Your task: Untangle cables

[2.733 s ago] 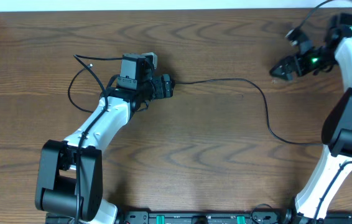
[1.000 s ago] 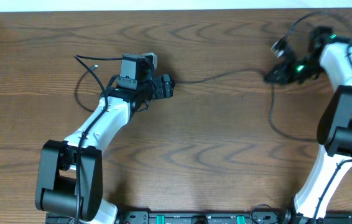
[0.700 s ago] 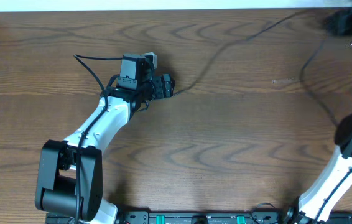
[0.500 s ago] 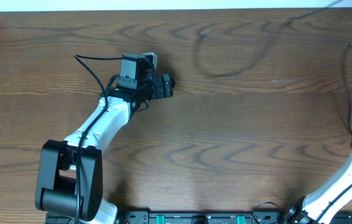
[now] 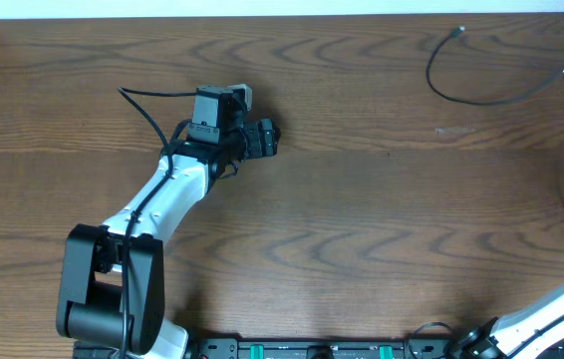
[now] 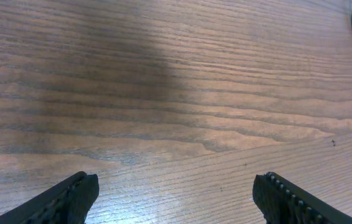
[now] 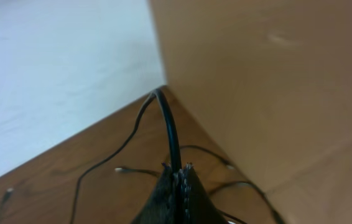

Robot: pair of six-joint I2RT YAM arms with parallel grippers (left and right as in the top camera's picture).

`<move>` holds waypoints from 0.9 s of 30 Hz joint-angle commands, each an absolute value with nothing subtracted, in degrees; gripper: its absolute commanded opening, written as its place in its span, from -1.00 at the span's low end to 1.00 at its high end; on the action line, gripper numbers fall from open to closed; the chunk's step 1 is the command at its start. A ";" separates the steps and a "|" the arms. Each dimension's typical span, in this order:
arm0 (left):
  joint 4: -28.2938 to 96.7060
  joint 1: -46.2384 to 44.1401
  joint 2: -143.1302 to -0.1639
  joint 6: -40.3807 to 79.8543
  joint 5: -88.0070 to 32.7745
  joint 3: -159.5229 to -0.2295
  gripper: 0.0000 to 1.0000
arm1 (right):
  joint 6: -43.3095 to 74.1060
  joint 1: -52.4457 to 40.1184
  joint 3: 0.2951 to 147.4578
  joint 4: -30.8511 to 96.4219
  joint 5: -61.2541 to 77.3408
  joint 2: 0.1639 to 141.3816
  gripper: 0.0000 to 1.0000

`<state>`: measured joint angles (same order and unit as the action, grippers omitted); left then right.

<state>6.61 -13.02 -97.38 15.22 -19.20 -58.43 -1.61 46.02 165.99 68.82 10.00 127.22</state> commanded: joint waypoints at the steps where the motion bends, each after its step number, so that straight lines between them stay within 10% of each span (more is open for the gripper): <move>1: 6.66 -13.04 -96.16 15.14 -19.46 -59.27 0.69 | 0.43 46.76 167.19 69.01 -2.33 126.65 -0.98; 20: 6.63 -13.04 -96.16 15.14 -19.46 -59.27 0.69 | 5.37 59.35 161.01 61.71 -10.22 126.72 -0.96; 22: 6.66 -13.04 -96.16 15.14 -19.46 -59.27 0.69 | 5.80 59.77 159.57 61.56 -8.34 126.72 -0.56; 24: 6.63 -13.04 -96.16 15.14 -19.46 -59.27 0.69 | 6.59 59.79 157.80 61.21 -6.94 126.72 0.64; 27: 6.63 -13.04 -96.16 15.14 -19.46 -59.27 0.69 | 6.83 59.13 156.62 61.34 -6.94 126.72 0.99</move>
